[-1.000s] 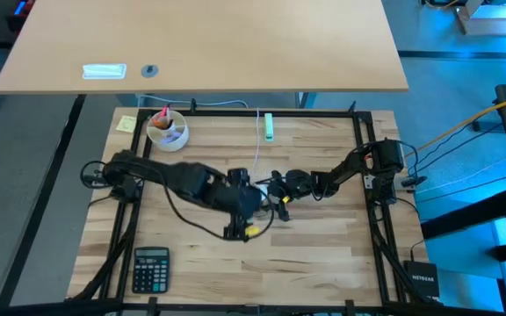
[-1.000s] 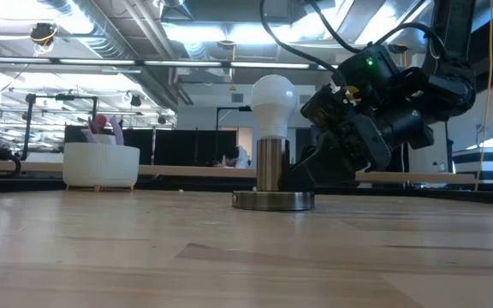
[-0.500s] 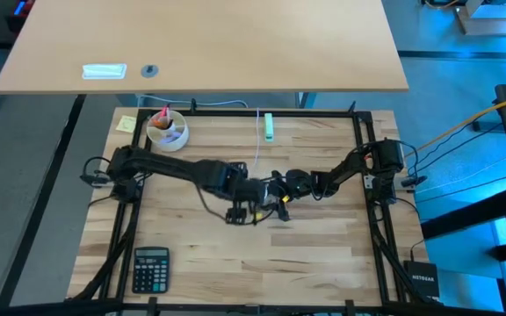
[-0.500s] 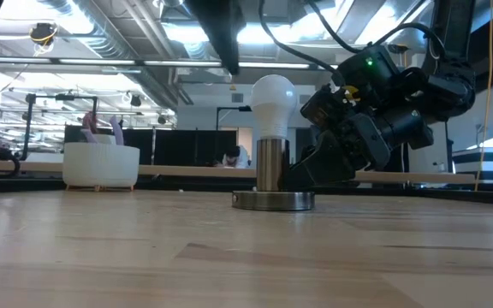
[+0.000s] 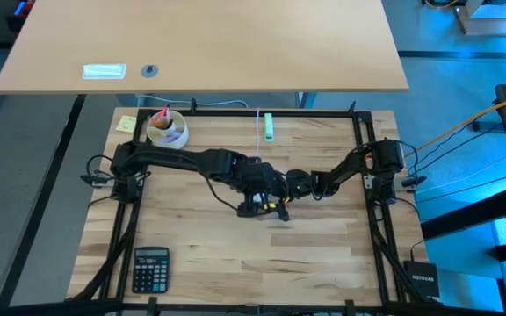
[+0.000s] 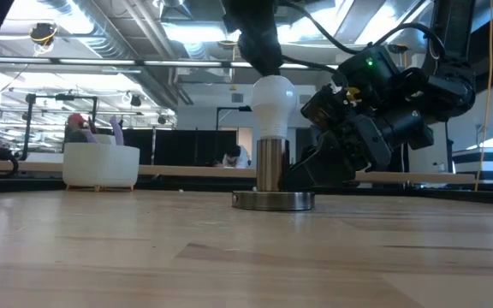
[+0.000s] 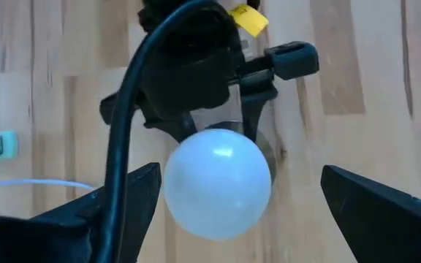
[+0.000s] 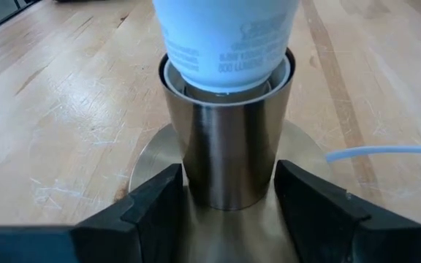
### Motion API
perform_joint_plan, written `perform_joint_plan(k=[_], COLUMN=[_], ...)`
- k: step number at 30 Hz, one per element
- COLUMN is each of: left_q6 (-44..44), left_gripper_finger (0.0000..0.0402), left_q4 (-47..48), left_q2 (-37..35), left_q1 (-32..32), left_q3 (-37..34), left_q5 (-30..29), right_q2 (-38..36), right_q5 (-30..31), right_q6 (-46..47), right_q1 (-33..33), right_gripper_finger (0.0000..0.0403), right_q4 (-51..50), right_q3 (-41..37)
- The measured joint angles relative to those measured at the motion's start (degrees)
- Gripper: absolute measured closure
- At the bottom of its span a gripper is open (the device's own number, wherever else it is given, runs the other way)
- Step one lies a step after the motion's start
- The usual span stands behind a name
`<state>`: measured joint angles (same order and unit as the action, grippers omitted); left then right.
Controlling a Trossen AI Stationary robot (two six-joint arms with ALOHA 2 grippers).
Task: Screw lightbulb
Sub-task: Remove the lightbulb from the lamp
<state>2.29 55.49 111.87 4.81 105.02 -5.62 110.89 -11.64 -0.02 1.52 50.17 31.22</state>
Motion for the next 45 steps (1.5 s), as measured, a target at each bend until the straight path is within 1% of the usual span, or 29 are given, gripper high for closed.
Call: perform_joint_plan(k=[4, 7, 11, 15, 18, 22, 25, 28, 30, 32, 35, 38, 41, 45], left_q6=[4.4, 6.0, 5.9, 6.7, 5.6, 2.2, -2.8, -10.3, -17.3, -27.4, -42.7, -51.4, -52.9, -51.4], left_gripper_finger=[0.0037, 0.0036, 0.0034, 0.0034, 0.0035, 0.0060, 0.0093, 0.0127, 0.0143, 0.0151, 0.0147, 0.0130, 0.0112, 0.0087], left_q4=[-2.3, -4.3, -5.7, -4.4, -4.3, -5.1, -5.0, -5.1, -5.0, -4.9, -4.5, -6.7, -10.0, -10.1], left_q2=[0.0, 0.1, 0.5, 1.5, 2.4, 2.1, 2.1, 2.1, 2.1, 2.1, 2.1, 2.3, 2.4, 2.4], left_q1=[0.6, 0.8, 0.7, 0.1, -0.1, 0.1, -0.1, 0.0, 0.0, 0.0, 0.2, 0.5, 1.6, 1.6], left_q3=[-2.3, -4.0, -4.2, -4.1, -4.2, -4.2, -4.2, -4.2, -4.2, -4.2, -4.2, -4.2, -4.2, -4.2], left_q5=[0.0, -1.1, -1.4, -1.5, -1.5, -1.6, -1.8, -2.2, -2.5, -3.9, -6.4, -7.9, -8.9, -8.7], right_q2=[0.0, 0.0, 0.0, 0.0, 0.0, 0.0, 0.0, 0.0, 0.0, 0.0, 0.0, -0.1, -0.1, -0.1], right_q5=[0.0, 0.0, 0.0, 0.0, 0.0, 0.0, 0.0, 0.0, 0.0, 0.1, 0.2, 0.0, 0.1, 0.1], right_q6=[0.0, 0.0, 0.1, 0.1, 0.1, 0.1, 0.1, 0.1, 0.1, 0.1, 0.2, 0.2, -0.2, 0.0], right_q1=[0.0, 0.0, 0.0, 0.0, 0.0, 0.0, 0.0, 0.0, 0.0, 0.0, 0.0, 0.0, 0.0, 0.0], right_gripper_finger=[0.0176, 0.0176, 0.0176, 0.0176, 0.0176, 0.0176, 0.0176, 0.0176, 0.0176, 0.0176, 0.0176, 0.0176, 0.0176, 0.0176], right_q4=[0.1, 0.0, -0.1, -0.1, -0.1, -0.1, 0.0, -0.1, -0.1, -0.1, -0.3, -0.6, -0.2, -0.1], right_q3=[0.0, 0.0, 0.0, 0.0, 0.0, 0.0, 0.0, 0.0, 0.0, 0.0, 0.0, 0.0, 0.0, 0.0])
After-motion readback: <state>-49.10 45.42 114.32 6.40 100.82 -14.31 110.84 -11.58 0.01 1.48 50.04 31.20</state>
